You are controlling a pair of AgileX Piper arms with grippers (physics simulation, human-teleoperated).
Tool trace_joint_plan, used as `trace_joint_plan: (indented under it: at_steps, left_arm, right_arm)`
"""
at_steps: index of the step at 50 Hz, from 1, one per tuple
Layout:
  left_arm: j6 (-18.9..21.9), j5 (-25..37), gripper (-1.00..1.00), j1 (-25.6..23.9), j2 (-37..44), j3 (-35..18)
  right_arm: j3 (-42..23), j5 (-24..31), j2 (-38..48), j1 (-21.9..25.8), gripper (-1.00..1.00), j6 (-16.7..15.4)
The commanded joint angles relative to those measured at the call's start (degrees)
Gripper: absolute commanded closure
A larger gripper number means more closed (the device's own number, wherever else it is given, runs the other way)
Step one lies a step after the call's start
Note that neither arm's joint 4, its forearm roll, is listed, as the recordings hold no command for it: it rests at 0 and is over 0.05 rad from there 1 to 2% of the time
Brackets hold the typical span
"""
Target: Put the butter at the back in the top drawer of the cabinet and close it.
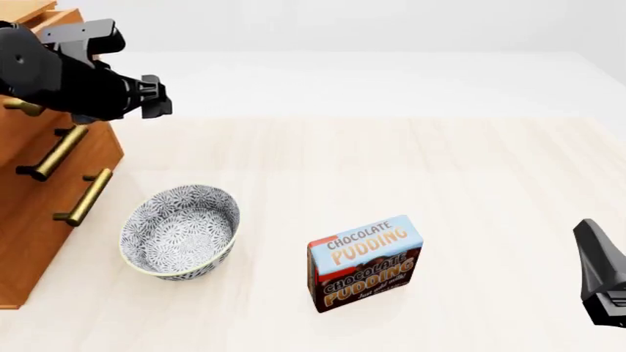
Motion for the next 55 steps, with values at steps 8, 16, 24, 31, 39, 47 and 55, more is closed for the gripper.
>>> trace_joint_plan:
  at_steps: [8, 16, 24, 31, 39, 47, 55]
  left_arm:
    - [0.94, 0.81, -1.0, 5.04, -1.71, 0.9]
    - [0.88, 0.57, -1.0, 6.01, -2.15, 1.67]
    - [0.84, 0.2, -1.0, 7.39, -2.75, 2.53]
    - [0.56, 0.09, -1.0, 8.63, -3.95, 3.43]
    - [0.67, 0.65, -1.0, 9.71, -4.98, 3.52]
    - [0.74, 0.91, -1.0, 10.89, -6.24, 4.0]
    - [0.49, 2.32, -1.0, 11.38, -8.72, 4.08]
  right_arm:
    - [0.0, 0.0, 0.0, 0.0, -1.0, 0.0]
    - [0.0, 0.0, 0.0, 0.0, -1.0, 0.0]
    - [0.0, 0.0, 0.0, 0.0, -1.0, 0.0]
    - [0.0, 0.0, 0.0, 0.0, -1.0, 0.0]
    - [0.0, 0.0, 0.0, 0.0, -1.0, 0.0]
    - [0.0, 0.0, 0.0, 0.0, -1.0, 0.0]
    - [0.0, 0.0, 0.0, 0.0, -1.0, 0.0]
